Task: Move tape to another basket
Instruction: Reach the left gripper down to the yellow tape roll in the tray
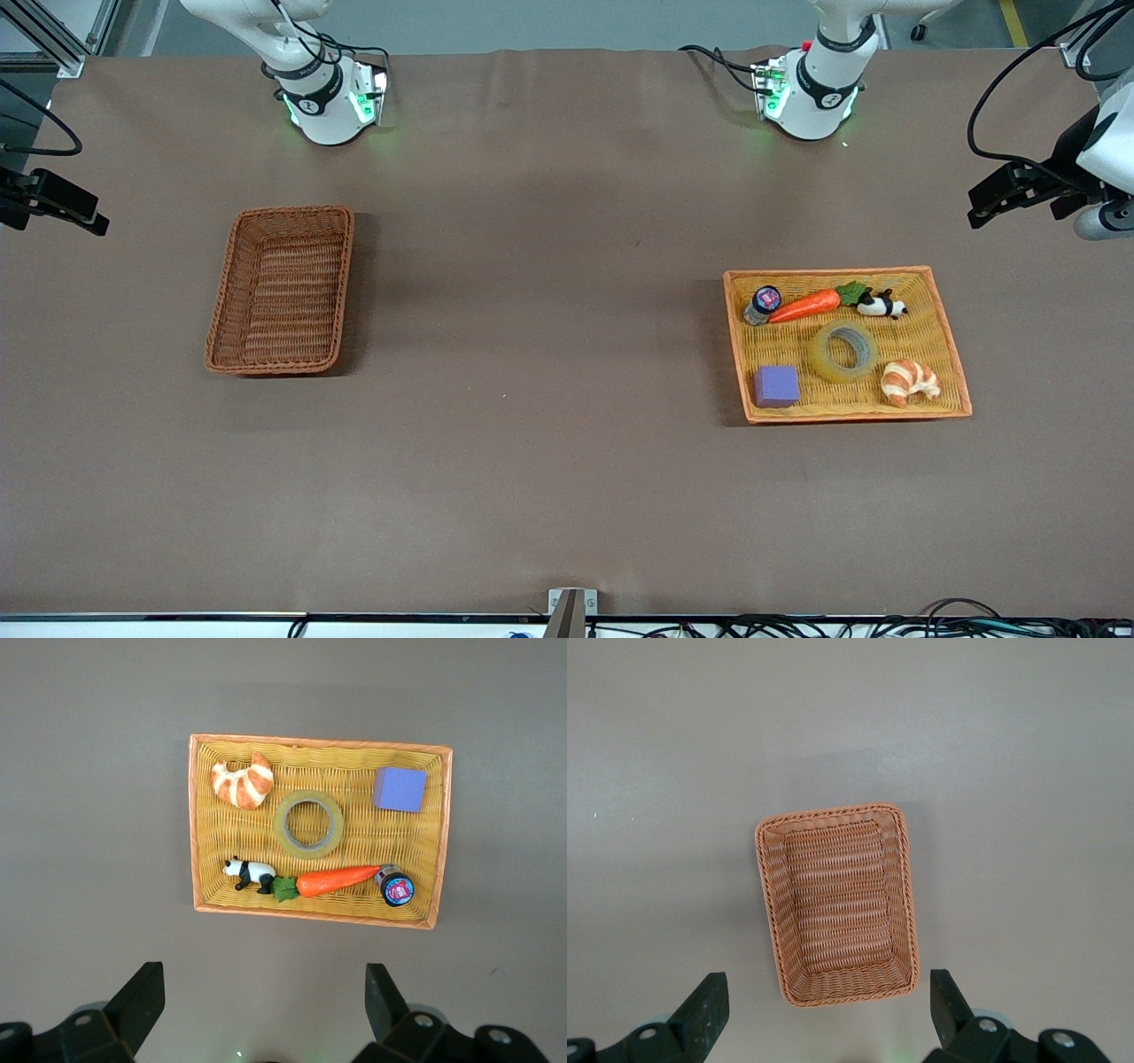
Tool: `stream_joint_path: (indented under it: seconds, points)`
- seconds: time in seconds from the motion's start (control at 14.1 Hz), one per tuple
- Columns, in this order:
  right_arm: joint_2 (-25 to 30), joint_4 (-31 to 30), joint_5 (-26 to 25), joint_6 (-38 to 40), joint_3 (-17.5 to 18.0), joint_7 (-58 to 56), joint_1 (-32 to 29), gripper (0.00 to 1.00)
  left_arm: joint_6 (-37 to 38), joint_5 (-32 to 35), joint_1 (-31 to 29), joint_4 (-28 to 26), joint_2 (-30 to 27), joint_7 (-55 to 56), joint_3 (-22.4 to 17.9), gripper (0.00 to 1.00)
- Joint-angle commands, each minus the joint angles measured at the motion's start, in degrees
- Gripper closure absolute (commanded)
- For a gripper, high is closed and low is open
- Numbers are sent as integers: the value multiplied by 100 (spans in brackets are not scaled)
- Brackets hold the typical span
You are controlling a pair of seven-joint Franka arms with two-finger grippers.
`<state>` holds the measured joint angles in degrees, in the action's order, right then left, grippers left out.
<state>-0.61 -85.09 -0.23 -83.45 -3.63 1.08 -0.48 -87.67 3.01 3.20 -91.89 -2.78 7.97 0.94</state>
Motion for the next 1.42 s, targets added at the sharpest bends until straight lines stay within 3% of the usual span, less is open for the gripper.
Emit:
stream_joint_path:
  seconds: [0.0, 0.21, 0.43, 0.57, 0.64, 0.85, 1.14, 1.35]
  points:
    - [35, -43, 111, -13, -6, -56, -31, 0, 4, -29, 49, 110, 41, -103, -41, 0]
    - [35, -43, 103, -13, -6, -56, -31, 0, -57, -73, 136, 119, 171, -76, -23, 0]
    - [35, -43, 103, -13, -6, -56, -31, 0, -180, -108, 101, 627, 856, -120, -14, 0]
    - [35, -43, 103, -13, -6, -56, -31, 0, -355, -38, 84, 647, 1041, -103, -23, 0]
    - [35, -43, 111, -13, -6, -56, -31, 0, -661, -55, 23, 446, 1243, -103, -15, 0]
    - [35, -43, 103, -22, -6, -56, -31, 0, -2355, -55, 5, -791, 1315, -77, -23, 0]
    - [35, -43, 111, -22, -6, -56, -31, 0, -3990, -38, -188, -2285, 1596, -103, -23, 0]
    - [35, -43, 111, -22, -6, -56, -31, 0, -4557, -29, -355, -2781, 1868, -226, -32, 1]
